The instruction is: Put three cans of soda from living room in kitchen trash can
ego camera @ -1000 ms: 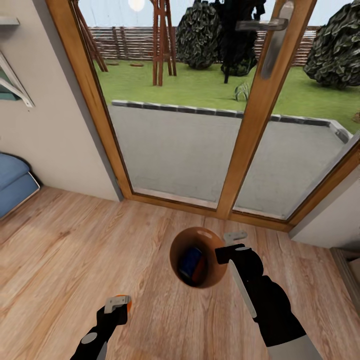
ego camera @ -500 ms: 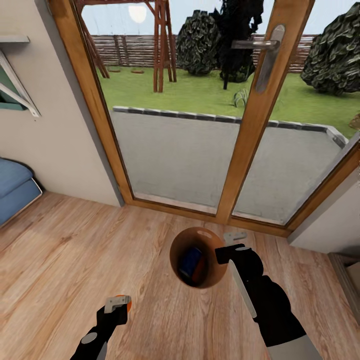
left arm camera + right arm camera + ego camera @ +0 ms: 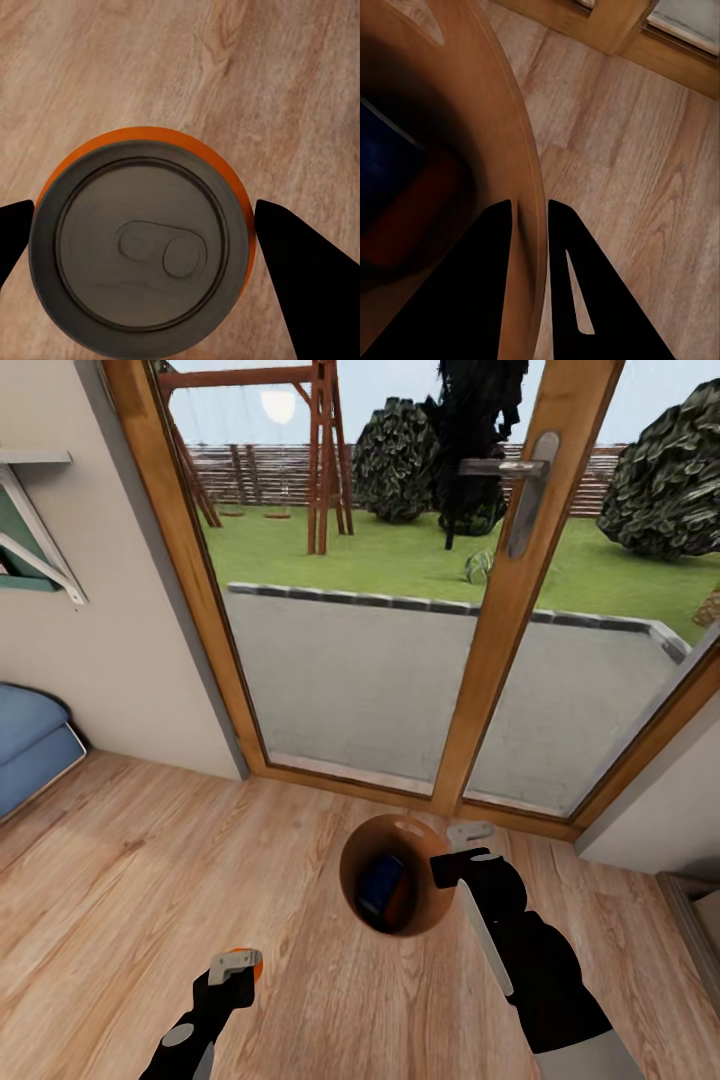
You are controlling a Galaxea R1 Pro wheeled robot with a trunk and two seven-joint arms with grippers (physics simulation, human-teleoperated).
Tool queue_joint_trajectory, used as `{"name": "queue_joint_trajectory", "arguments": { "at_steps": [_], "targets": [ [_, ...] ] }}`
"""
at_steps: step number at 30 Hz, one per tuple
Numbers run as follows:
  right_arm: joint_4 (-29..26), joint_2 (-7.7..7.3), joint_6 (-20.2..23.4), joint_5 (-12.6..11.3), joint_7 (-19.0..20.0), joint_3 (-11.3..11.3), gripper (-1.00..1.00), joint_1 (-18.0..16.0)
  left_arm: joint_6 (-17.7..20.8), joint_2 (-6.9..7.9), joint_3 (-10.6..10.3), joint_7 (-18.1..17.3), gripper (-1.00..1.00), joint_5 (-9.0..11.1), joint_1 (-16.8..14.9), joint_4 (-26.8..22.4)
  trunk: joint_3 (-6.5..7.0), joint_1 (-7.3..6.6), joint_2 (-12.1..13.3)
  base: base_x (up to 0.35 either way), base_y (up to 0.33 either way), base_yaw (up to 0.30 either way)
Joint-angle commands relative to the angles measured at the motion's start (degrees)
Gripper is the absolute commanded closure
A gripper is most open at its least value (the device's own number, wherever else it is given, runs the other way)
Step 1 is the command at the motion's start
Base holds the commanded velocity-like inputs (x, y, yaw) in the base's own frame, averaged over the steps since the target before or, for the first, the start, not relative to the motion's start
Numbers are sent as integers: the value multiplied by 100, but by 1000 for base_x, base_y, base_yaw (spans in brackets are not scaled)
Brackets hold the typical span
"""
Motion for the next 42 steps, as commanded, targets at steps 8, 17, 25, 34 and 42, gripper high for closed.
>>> {"name": "queue_joint_trajectory", "arguments": {
  "at_steps": [8,17,25,34,42],
  "targets": [
    [-1,1,-8,-61,25,8,100,-1,2,0,0,-1,100,-2,0,0,135,-110,200,0,0,0],
    [-1,1,-8,-61,25,9,100,-1,2,0,-4,-1,100,-2,-1,-1,301,-308,561,0,0,0],
    [-1,1,-8,-61,25,9,100,-1,2,0,-8,-1,100,-2,0,-1,445,-483,882,0,0,0],
    [7,1,-8,-61,24,9,100,-1,2,0,-9,-1,100,-2,-2,-1,606,-681,1243,0,0,0],
    [18,1,-8,-53,24,9,100,-1,-1,0,-4,-12,100,-2,0,-9,696,-791,1444,0,0,0]
  ]
}}
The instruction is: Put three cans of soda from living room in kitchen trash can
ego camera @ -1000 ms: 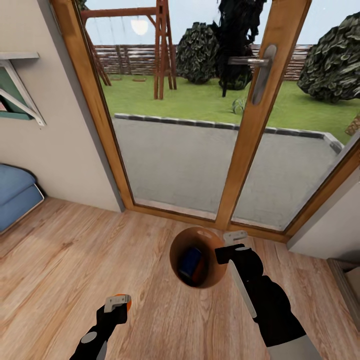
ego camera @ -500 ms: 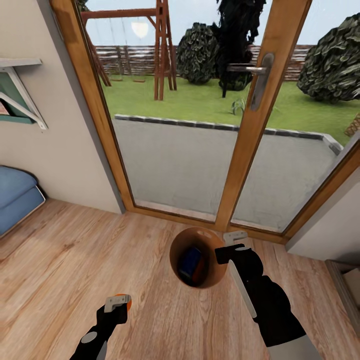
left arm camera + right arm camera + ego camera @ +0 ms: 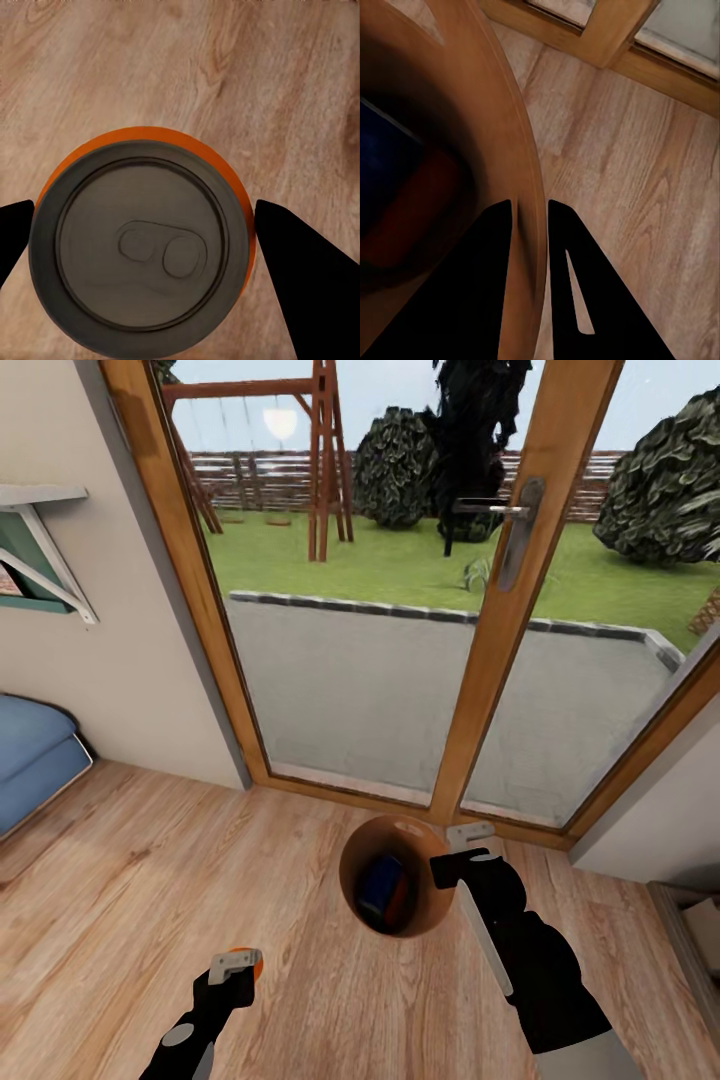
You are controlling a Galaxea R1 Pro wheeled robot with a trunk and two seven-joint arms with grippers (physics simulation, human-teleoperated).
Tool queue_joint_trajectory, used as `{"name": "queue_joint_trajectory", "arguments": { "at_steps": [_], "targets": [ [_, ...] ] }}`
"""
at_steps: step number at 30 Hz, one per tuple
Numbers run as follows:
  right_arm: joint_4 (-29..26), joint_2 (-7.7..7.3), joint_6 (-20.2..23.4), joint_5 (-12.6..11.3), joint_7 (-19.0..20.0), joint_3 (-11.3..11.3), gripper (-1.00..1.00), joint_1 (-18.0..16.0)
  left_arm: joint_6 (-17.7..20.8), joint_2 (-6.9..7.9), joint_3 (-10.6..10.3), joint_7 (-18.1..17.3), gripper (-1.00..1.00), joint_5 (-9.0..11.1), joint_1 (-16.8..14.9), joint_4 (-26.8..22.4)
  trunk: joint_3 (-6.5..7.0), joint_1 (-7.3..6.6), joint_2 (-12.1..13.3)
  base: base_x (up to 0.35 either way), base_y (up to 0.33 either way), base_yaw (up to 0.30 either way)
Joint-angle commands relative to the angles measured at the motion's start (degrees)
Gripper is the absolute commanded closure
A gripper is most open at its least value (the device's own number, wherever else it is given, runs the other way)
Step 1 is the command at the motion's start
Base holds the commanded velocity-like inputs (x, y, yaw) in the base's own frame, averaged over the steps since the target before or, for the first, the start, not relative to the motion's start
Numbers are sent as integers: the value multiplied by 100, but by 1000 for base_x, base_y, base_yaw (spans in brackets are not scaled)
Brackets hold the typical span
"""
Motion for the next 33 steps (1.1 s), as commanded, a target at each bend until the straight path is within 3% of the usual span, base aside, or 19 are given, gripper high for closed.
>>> {"name": "queue_joint_trajectory", "arguments": {
  "at_steps": [1,10,13,15,18,20,24,27,30,33],
  "targets": [
    [2,1,-12,-56,28,1,100,-2,-3,0,1,-6,100,-2,0,-23,1,0,0,0,0,0],
    [383,-2,-29,-43,27,1,100,-2,49,14,29,-134,100,21,0,-728,1,0,0,0,0,0],
    [555,-3,-33,-31,22,1,100,-2,423,20,33,-564,100,25,0,-1005,1,0,0,0,0,0],
    [660,-5,-34,-24,21,1,100,-2,909,28,45,-1048,100,29,0,-1242,1,0,0,0,0,0],
    [919,-7,-41,-7,2,1,100,-2,1701,68,113,-2123,100,21,0,-1711,1,0,0,0,0,0],
    [1027,-8,-43,-1,-4,1,100,-2,2052,85,147,-2423,100,25,0,-1909,1,0,0,0,0,0],
    [1239,-8,-50,0,-7,1,100,-2,2750,94,164,-2684,100,38,0,-2270,1,0,0,0,0,0],
    [1329,-8,-52,2,-7,1,100,-2,3203,96,171,-3480,100,22,0,-2539,1,0,0,0,0,0],
    [1425,-8,-52,3,-8,1,100,-2,3435,127,199,-4038,100,6,0,-2727,1,0,0,0,0,0],
    [1451,-8,-52,3,-8,1,100,-2,3495,226,216,-4183,100,13,0,-2813,1,0,0,0,0,0]
  ]
}}
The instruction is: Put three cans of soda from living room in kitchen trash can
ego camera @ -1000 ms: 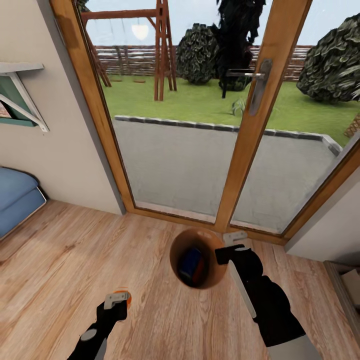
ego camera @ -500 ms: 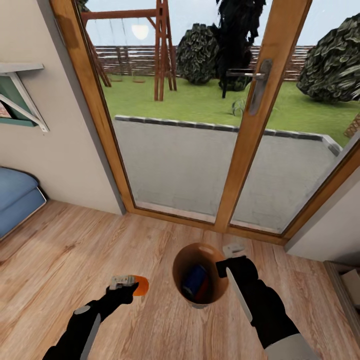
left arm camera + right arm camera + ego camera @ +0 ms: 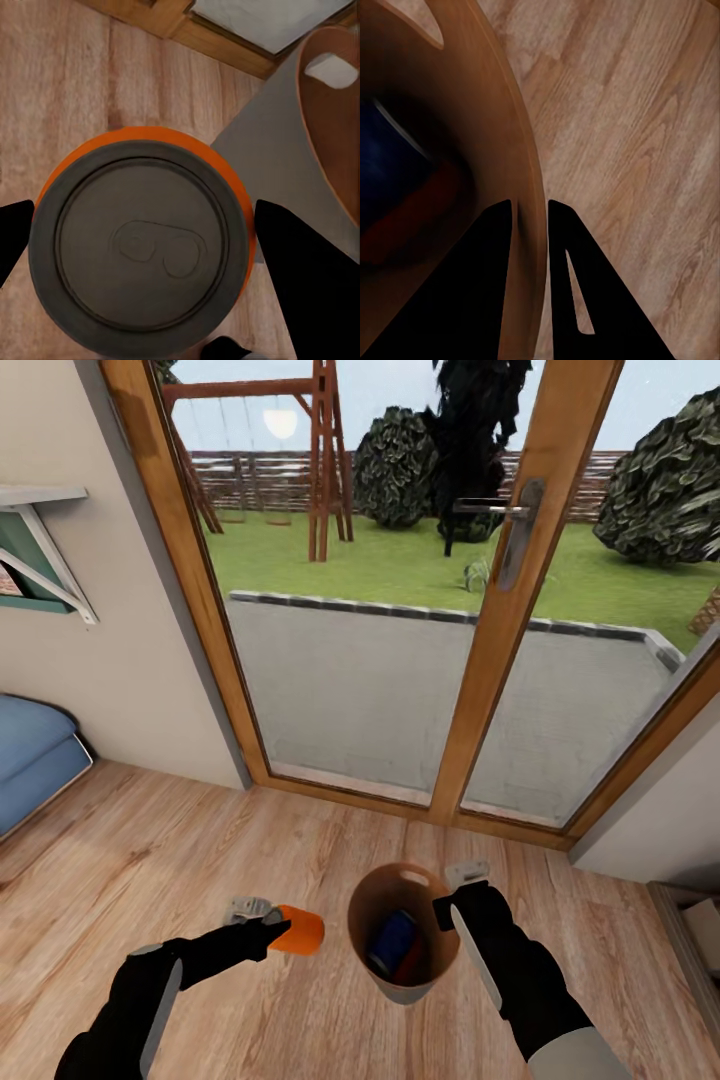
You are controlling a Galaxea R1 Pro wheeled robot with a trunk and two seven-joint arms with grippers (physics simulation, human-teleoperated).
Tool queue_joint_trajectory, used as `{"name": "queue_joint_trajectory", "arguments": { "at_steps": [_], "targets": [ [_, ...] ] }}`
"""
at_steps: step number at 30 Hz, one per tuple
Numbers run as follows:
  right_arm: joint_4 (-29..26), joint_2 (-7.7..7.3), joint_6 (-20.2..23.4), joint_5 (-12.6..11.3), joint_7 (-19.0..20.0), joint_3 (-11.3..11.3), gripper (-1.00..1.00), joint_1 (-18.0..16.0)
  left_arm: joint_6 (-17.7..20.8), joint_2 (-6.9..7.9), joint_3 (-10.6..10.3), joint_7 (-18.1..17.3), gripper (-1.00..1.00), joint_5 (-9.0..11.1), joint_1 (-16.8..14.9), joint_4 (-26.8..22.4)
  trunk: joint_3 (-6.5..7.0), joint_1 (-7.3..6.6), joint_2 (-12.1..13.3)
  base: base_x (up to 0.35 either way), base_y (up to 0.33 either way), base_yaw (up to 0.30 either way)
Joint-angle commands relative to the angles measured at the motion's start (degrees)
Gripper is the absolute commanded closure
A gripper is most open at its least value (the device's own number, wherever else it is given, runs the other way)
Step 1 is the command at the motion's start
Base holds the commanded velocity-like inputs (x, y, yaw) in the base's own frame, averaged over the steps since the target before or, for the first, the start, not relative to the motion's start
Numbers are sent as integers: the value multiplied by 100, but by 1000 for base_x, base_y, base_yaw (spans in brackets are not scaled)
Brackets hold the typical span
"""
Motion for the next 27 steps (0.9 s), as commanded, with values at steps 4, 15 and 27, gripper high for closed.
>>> {"name": "queue_joint_trajectory", "arguments": {
  "at_steps": [4,15,27],
  "targets": [
    [12,1,-9,-70,29,3,100,-2,22,44,5,-51,100,6,0,-29,1,0,0,0,0,0],
    [231,1,-71,-70,29,8,100,-2,454,92,13,-872,100,9,0,-276,1,0,0,0,0,0],
    [421,1,-178,-70,44,9,100,-2,509,169,17,-988,100,12,0,-350,1,0,0,0,0,0]
  ]
}}
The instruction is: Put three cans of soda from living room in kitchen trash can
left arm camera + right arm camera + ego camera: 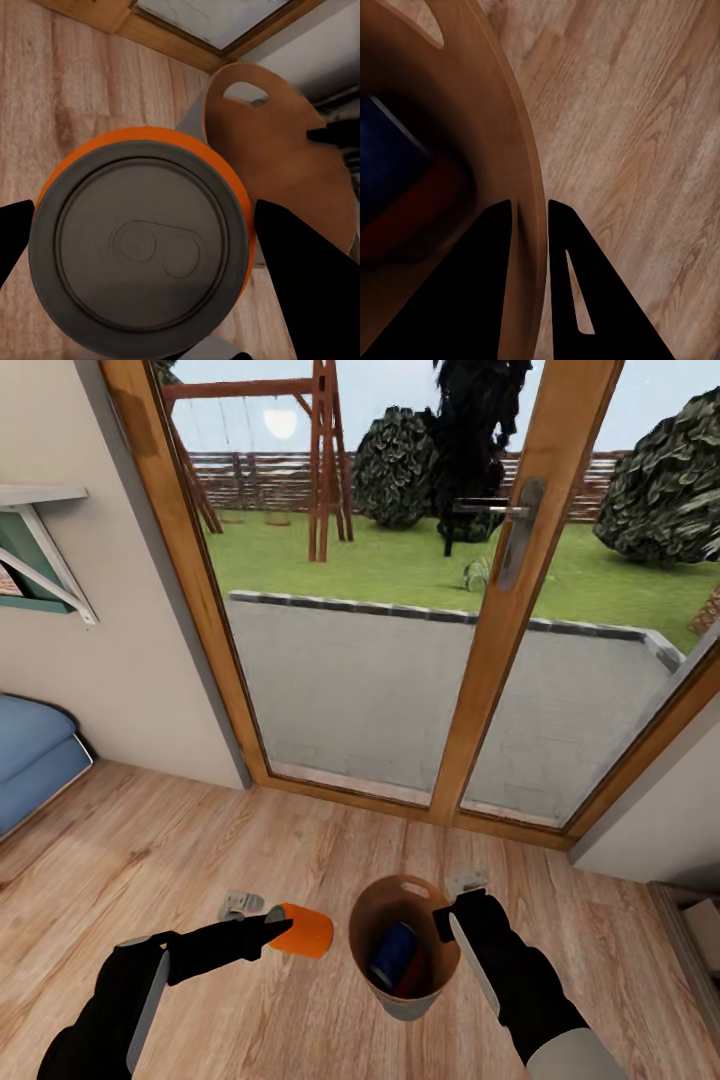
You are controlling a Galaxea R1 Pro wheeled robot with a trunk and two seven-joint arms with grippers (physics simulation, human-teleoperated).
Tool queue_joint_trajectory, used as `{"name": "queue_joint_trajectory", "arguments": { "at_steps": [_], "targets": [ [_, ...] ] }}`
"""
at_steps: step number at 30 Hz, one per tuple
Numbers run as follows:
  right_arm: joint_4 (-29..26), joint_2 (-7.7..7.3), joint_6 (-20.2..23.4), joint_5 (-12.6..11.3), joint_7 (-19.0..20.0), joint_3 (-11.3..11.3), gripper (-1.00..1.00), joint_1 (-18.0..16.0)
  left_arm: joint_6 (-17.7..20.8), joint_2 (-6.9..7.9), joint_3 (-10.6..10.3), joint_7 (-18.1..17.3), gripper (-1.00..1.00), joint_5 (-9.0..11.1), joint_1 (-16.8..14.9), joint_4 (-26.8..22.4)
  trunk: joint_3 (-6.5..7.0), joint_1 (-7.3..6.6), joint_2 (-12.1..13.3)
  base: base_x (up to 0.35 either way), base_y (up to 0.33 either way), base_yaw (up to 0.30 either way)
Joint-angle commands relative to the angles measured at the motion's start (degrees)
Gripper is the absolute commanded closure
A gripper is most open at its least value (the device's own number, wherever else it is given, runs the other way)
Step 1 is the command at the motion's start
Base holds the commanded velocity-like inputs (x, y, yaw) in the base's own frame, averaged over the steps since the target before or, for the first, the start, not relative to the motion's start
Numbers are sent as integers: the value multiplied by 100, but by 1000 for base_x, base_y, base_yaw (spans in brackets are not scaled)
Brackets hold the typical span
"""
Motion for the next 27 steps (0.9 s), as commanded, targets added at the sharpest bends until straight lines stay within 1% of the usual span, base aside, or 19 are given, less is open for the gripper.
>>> {"name": "queue_joint_trajectory", "arguments": {
  "at_steps": [1,3,4,7,17,22,25,27],
  "targets": [
    [46,1,-15,-73,32,0,100,-2,0,0,0,-3,100,0,0,0,1,0,0,0,0,0],
    [149,1,-89,-74,36,0,100,-2,3,1,0,-4,100,0,0,-22,1,0,0,0,0,0],
    [261,1,-293,-75,39,0,100,-2,7,1,19,-6,100,0,0,-127,1,0,0,0,0,0],
    [338,1,-405,-76,40,0,100,-2,12,1,34,-10,100,0,0,-193,1,0,0,0,0,0],
    [412,1,-485,-76,40,0,100,-2,15,1,43,-12,100,4,0,-236,1,0,0,0,0,0],
    [545,1,-504,-79,40,1,100,-2,21,-3,40,-21,100,21,0,-238,1,0,0,0,0,0],
    [585,1,-562,-78,40,1,100,-2,32,-7,42,-117,100,25,0,-238,1,0,0,0,0,0],
    [594,1,-577,-75,40,1,100,-2,182,-7,45,-240,100,23,0,-238,1,0,0,0,0,0]
  ]
}}
